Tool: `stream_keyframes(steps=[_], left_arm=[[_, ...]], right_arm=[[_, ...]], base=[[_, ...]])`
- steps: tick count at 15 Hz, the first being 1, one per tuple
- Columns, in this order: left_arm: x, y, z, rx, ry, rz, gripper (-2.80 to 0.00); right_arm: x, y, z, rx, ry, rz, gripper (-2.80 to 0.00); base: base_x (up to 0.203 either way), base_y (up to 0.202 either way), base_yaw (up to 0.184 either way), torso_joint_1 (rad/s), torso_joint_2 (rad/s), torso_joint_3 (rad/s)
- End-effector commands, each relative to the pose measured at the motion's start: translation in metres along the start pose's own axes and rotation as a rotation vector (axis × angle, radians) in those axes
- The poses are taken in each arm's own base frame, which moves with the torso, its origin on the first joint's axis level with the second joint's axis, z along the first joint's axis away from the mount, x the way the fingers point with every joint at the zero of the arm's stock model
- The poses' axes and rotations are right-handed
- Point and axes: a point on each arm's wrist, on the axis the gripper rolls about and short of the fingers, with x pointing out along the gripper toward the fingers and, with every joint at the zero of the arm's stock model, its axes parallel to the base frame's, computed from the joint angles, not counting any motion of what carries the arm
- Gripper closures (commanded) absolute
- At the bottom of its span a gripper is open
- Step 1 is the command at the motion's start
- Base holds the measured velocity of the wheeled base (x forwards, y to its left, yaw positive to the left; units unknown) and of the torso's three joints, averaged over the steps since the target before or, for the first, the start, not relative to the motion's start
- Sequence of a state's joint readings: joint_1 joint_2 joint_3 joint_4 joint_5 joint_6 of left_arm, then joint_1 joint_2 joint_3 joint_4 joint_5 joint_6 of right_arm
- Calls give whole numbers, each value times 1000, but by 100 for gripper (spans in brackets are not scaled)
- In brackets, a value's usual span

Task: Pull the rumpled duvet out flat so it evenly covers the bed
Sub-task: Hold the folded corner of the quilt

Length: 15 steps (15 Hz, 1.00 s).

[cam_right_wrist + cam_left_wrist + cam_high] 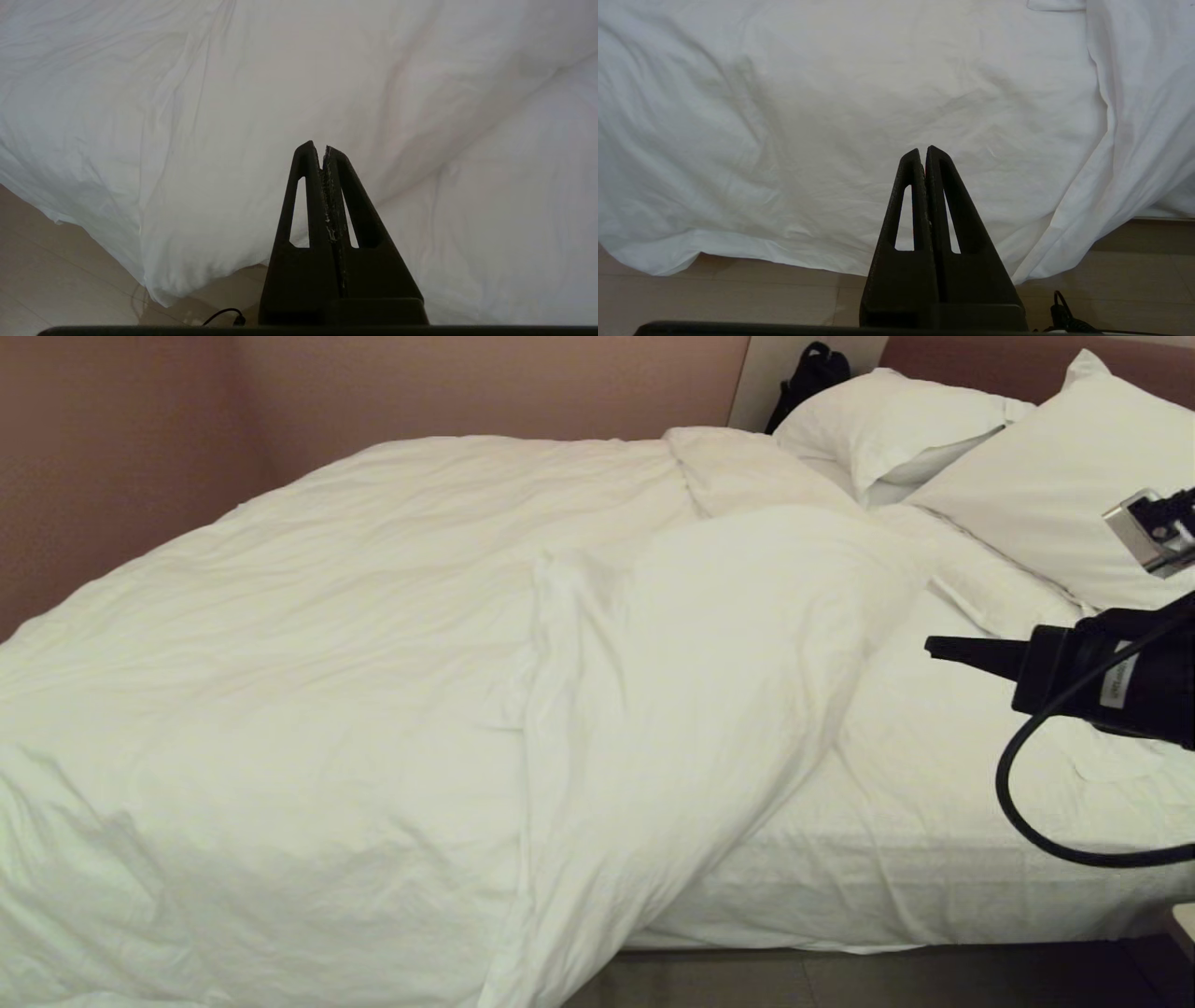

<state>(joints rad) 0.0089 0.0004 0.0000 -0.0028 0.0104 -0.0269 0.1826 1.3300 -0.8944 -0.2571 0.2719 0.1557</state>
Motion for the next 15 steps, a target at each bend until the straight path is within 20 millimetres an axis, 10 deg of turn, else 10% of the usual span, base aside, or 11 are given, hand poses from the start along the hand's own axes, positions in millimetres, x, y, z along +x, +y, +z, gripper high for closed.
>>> stream_keyframes(steps=[1, 15], left_arm=[[0, 0, 0, -1, -1, 1, 0], [0, 0, 0, -1, -1, 1, 0]], right_arm=[[18, -1, 0, 4, 24, 7, 0], [121, 18, -43, -120, 97, 23, 0]], base=[[0, 0, 0, 0, 0, 0], [0, 0, 0, 0, 0, 0]])
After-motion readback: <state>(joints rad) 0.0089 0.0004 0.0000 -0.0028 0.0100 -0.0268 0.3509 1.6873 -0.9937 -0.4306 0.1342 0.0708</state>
